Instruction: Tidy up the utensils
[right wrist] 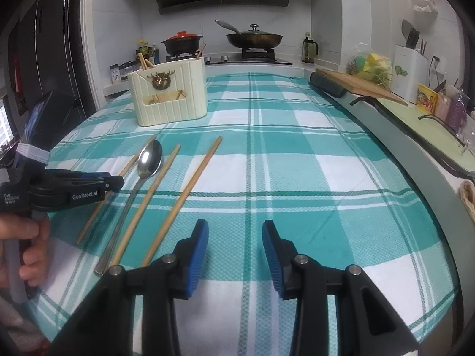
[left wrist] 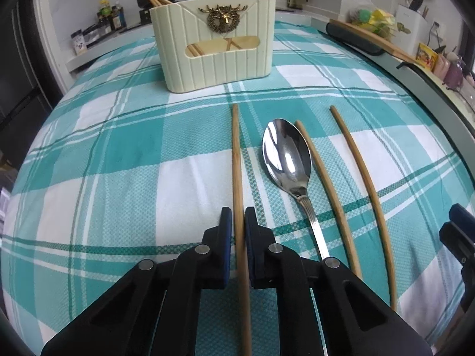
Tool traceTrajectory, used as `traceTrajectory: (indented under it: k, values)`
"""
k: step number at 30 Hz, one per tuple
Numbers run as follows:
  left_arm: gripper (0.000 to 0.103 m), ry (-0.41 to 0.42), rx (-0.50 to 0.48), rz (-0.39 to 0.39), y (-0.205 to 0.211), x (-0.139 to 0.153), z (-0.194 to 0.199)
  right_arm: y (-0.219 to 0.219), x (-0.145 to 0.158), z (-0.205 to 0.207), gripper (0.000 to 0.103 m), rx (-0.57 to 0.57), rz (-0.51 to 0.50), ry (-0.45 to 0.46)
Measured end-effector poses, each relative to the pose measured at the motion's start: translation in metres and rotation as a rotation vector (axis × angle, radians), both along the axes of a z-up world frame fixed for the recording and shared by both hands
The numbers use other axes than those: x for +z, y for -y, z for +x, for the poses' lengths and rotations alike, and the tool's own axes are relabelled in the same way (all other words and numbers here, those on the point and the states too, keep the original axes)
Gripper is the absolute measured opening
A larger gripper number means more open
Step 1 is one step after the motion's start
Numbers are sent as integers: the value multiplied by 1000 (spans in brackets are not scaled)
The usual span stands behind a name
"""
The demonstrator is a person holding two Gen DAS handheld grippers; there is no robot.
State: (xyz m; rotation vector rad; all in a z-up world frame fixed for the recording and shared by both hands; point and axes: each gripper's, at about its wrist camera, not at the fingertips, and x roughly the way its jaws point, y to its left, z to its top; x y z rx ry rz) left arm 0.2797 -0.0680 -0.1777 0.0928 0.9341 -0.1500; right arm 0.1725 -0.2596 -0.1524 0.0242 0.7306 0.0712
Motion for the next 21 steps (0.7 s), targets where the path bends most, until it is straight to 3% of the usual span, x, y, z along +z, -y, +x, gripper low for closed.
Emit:
traceTrajectory:
  k: [7, 13, 18, 19, 21]
  values:
    - [6, -5, 114, -10, -37, 0, -11, -13, -11, 40, 38, 35, 157, -143]
    - [6, -13, 192, -7, -75, 0, -30, -37, -18, 57, 38, 80, 110, -171]
    - [8, -11, 200, -17, -84, 0, -38, -53, -24, 60, 38, 103, 18, -184]
    - [11, -10, 198, -19, -84, 0, -39, -55, -24, 59, 29, 104, -4, -180]
    - [29, -8, 193, -25, -85, 0, -40, -56, -24, 58, 11, 97, -48, -177]
